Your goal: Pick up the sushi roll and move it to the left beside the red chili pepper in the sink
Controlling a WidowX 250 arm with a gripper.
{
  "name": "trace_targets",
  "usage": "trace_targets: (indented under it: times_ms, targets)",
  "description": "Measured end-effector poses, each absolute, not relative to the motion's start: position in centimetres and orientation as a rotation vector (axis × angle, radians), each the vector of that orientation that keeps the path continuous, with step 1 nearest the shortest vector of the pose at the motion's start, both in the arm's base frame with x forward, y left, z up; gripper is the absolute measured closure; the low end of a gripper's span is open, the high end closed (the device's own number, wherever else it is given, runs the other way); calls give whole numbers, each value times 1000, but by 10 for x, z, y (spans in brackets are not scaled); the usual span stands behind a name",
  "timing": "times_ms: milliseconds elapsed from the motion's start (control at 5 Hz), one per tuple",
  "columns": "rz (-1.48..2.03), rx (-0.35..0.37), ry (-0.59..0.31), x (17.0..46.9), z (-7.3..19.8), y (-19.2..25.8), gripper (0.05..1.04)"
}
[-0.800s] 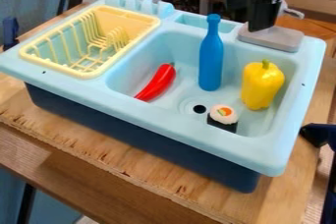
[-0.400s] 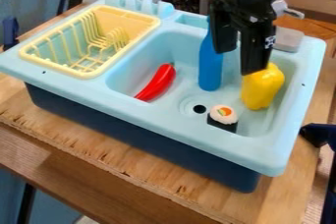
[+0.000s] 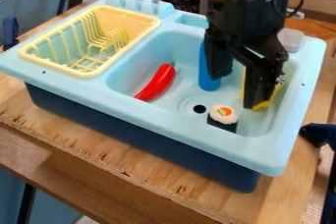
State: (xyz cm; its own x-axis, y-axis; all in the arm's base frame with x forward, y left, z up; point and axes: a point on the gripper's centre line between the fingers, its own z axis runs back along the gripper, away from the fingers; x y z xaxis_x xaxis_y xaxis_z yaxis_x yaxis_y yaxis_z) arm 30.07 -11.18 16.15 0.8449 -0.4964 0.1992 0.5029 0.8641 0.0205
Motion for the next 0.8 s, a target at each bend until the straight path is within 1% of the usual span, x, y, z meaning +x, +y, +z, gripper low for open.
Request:
trace_targets:
  times_ms: [200,400,600,800]
  targets:
    - [-521,17,-185,304,155,-106,83]
    - [-437,68,-194,314,156,-84,83]
    - [-375,83,-197,317,157,-69,83]
    - [-325,61,-204,319,152,-63,83]
